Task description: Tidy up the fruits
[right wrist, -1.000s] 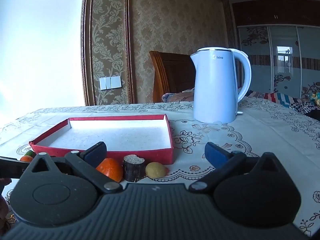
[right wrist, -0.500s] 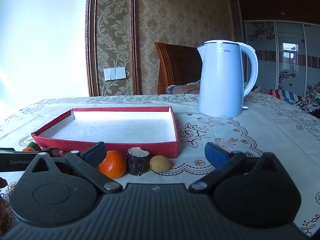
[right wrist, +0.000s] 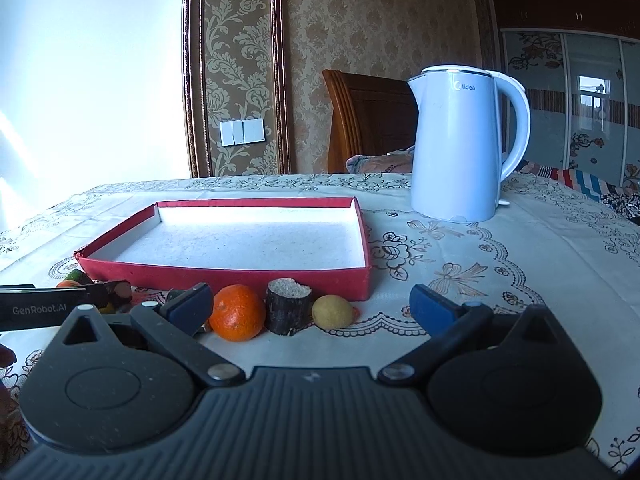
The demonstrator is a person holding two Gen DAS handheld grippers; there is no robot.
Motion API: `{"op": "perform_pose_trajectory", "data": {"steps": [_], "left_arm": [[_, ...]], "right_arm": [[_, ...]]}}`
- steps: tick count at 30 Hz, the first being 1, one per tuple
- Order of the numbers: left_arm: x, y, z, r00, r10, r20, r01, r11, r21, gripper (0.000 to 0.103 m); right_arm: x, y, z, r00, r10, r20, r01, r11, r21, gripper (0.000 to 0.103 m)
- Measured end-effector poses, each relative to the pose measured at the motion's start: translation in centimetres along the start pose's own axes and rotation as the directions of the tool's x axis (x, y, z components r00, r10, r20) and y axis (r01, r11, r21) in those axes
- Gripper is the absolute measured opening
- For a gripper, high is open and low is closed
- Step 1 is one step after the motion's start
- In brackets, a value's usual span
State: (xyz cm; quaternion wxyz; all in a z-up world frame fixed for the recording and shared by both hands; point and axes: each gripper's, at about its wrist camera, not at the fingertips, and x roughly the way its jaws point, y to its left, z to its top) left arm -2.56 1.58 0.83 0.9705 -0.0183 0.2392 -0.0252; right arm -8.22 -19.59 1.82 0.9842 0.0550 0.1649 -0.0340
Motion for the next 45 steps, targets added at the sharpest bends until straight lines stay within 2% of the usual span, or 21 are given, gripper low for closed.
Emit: {"op": "perform_pose_trajectory", "data": {"steps": [45], "left_arm": [[1.1,-0.2,-0.4,0.999,0.011,-0.043,-0.009,1.000,0.028,0.097]], "right_arm": [[0.2,0.2,-0.2,1.000,0.004,-0.013,-0.004,1.000,-0.018,0.103]]}}
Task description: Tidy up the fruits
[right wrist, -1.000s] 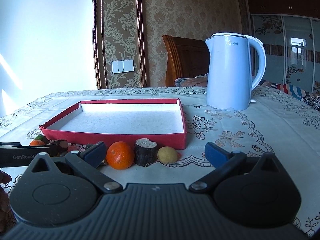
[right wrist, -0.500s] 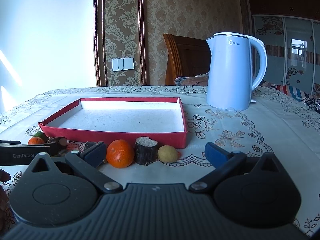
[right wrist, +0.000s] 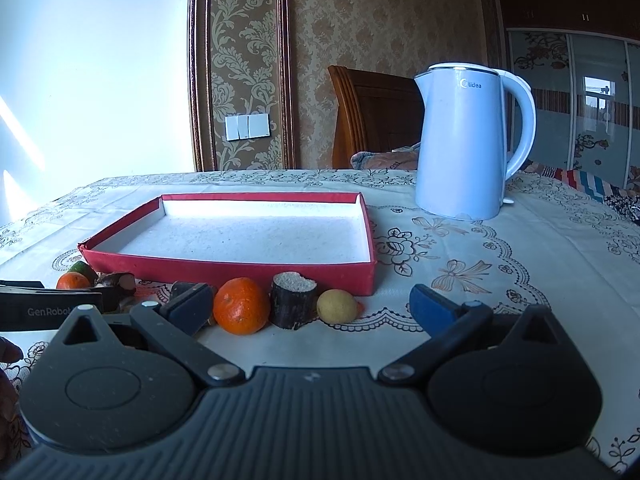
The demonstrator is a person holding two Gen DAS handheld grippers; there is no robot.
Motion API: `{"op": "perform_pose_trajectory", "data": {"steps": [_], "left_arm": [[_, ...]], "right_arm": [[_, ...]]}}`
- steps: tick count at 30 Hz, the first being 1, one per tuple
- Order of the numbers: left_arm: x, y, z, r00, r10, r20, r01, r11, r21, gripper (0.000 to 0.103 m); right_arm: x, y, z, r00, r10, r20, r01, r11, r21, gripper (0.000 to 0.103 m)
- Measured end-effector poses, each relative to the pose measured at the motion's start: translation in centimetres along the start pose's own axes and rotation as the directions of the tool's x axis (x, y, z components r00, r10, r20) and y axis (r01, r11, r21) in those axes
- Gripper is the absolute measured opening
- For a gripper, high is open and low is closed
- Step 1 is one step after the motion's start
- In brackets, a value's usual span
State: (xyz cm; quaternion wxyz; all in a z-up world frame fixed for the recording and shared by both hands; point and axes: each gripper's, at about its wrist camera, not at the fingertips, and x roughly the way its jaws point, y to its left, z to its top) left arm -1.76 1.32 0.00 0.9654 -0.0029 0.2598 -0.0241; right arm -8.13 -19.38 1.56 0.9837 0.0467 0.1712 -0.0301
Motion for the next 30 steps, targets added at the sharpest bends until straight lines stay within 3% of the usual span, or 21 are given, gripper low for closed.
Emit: {"op": "perform_pose_trajectory", "data": {"steps": [12,16,30], "left_arm": [[-0.3,0.0,0.0,1.000,0.000,0.015,0.000,1.000,-0.003,0.097],[-0.4,0.0,0.0,1.000,-0.005,0.019,0.005,1.000,-0.003,0.097],[-0.9,-0.2,-0.1,0.999,-0.019,0.034,0.019,1.000,0.006,0.097]], "right_arm": [[0.2,0.0,0.0,1.000,-0.019,-0.015,0.019,1.000,0.001,0.103],[0.0,-0.7,0.2,1.000,0.002,-0.011,-0.002,0.999,0.037,0.103],[0.3,-1.4,0.2,0.995,0.069,-0.071,-0.071,0.997,-0.034,0.101]]}}
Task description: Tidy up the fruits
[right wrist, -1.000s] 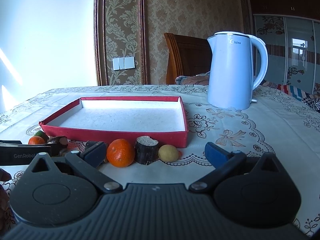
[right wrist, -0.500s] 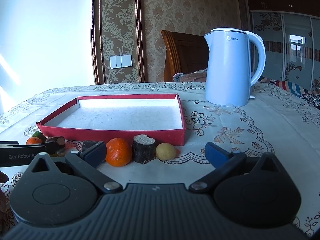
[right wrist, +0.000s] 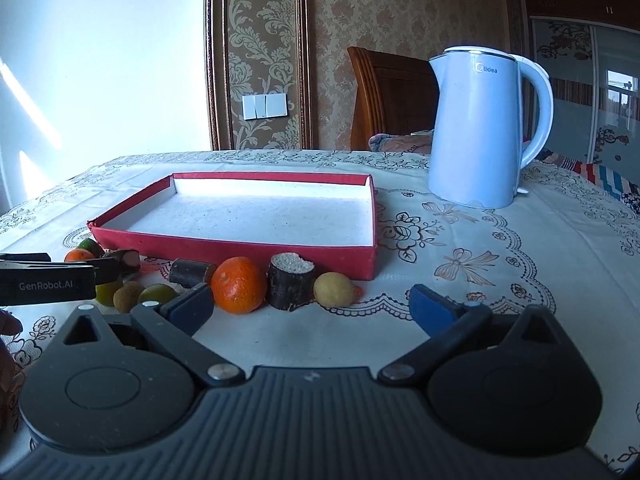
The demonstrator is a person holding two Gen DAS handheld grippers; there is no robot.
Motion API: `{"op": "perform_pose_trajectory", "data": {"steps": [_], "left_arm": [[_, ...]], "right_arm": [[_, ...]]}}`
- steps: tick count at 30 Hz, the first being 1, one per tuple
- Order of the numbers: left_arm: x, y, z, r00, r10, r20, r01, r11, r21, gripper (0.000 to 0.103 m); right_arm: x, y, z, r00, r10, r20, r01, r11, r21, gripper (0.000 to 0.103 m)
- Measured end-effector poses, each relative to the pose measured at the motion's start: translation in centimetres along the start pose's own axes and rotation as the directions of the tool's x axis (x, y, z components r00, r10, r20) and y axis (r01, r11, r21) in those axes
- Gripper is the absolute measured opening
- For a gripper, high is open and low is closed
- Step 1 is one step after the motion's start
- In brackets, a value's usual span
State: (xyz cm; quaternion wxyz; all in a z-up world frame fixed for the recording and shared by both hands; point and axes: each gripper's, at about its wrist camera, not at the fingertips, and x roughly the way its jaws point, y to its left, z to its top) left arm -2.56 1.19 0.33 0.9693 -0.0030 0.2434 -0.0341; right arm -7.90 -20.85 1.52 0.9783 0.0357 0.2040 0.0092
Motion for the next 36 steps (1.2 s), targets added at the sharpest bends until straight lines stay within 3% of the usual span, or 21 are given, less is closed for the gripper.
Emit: {"op": "perform_pose_trajectory", "data": {"steps": [11,14,19,24,27,36], "left_arm": [[0.3,0.0,0.0,1.000,0.003,-0.019,-0.003,1.000,-0.001,0.097],[0.4,0.1,0.1,1.000,0.008,-0.023,-0.008,1.000,-0.009,0.097],[0.5,0.3,0.1,0.999,0.003,-0.034,-0.004,1.000,-0.017,0.097],[0.6,0.4,0.0,0.999,0.008,-0.039,-0.008,1.000,-0.016,0.097],[0.4,0.5,0.0,0.999,0.010,-0.037,-0.011,1.000,-0.025,0.097],[-0.2,2.1,-0.1,0.999,0.000,-0.034,-0.003,0.997,-0.071,0.097]], "right_arm": [[1.0,0.4,0.1,0.998,0.009,-0.062,-0.010,1.000,-0.021,0.099],[1.2,0.5,0.1,0.998,0.025,-0.066,-0.026,0.999,-0.022,0.092],[1.2,0.8,0.0,0.996,0.056,-0.067,-0.059,0.998,-0.031,0.091],[1.4,1.5,0.0,0.993,0.088,-0.081,-0.092,0.995,-0.038,0.082],[1.5,2.1,-0.1,0.990,0.107,-0.088,-0.111,0.993,-0.046,0.068],[1.5,3.3,0.1,0.983,0.157,-0.098,-0.165,0.984,-0.071,0.067]]}}
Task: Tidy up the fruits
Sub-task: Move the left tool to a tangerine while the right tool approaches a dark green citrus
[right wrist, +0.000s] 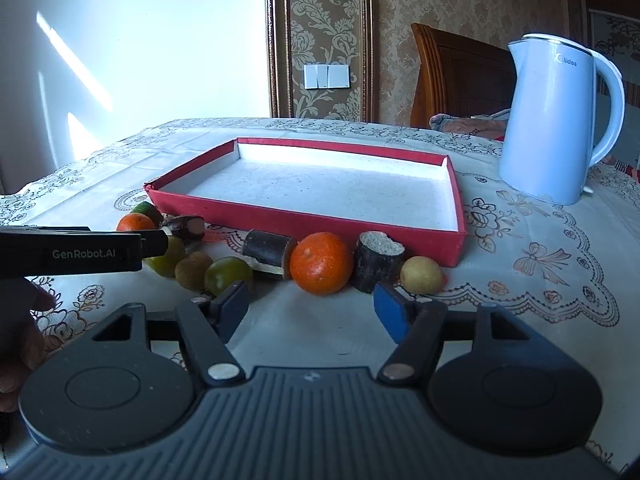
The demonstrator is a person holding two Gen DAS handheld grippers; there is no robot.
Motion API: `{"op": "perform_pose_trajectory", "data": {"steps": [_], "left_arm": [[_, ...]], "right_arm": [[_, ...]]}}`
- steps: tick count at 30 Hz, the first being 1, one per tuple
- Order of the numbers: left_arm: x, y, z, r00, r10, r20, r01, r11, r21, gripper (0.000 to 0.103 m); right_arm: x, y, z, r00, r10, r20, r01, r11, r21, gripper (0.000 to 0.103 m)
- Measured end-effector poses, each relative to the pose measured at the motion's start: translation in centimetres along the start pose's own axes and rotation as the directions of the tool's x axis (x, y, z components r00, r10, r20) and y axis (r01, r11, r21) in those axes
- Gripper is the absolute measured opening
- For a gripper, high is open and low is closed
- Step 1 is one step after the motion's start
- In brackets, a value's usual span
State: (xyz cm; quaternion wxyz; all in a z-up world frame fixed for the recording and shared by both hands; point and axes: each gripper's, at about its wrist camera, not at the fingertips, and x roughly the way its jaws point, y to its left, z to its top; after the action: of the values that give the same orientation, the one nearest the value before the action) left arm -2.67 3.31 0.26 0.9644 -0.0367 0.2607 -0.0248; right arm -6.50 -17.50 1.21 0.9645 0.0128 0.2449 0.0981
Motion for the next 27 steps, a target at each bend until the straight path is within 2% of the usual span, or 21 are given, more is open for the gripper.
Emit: {"op": "perform_pose_trajectory", "data": {"steps": [3,6,10,14,19,21,24,27], "left_arm": [[-0.1,0.7,0.0,1.000,0.018,0.009,-0.018,1.000,-0.020,0.097],[-0.2,1.6,0.2,1.000,0.012,0.005,-0.011,0.998,-0.057,0.097],[-0.5,2.4,0.2,1.000,0.015,0.019,-0.013,0.996,-0.087,0.097],[-0.6,2.4,0.2,1.000,0.006,0.010,-0.005,0.998,-0.065,0.097],[-1.0,2.1,0.1,1.000,-0.018,0.010,0.018,1.000,-0.016,0.097],[-1.2,2.0,0.0,1.000,-0.004,0.013,0.004,1.000,0.009,0.097],[-1.1,2.2,-0.1,1.000,0.003,0.001,-0.003,1.000,0.016,0.097],[-1.0,2.6,0.0,1.000,0.005,-0.008,-0.005,1.000,-0.001,0.097]], "right_arm": [[0.1,0.8,0.1,1.000,0.027,-0.002,-0.027,1.000,-0.012,0.067],[0.5,1.6,0.3,0.999,0.052,-0.010,-0.053,0.998,-0.023,0.054],[1.3,2.4,0.5,0.997,0.075,-0.025,-0.076,0.997,-0.033,0.053],[1.8,3.1,0.8,0.995,0.092,-0.037,-0.094,0.995,-0.045,0.053],[3.0,3.6,1.1,0.995,0.073,-0.068,-0.076,0.996,-0.049,0.053],[3.5,3.5,1.1,0.994,0.065,-0.086,-0.069,0.997,-0.045,0.053],[3.9,3.6,1.2,0.992,0.082,-0.101,-0.086,0.995,-0.043,0.032],[4.3,3.8,1.3,0.992,0.076,-0.103,-0.082,0.995,-0.052,0.031]]}}
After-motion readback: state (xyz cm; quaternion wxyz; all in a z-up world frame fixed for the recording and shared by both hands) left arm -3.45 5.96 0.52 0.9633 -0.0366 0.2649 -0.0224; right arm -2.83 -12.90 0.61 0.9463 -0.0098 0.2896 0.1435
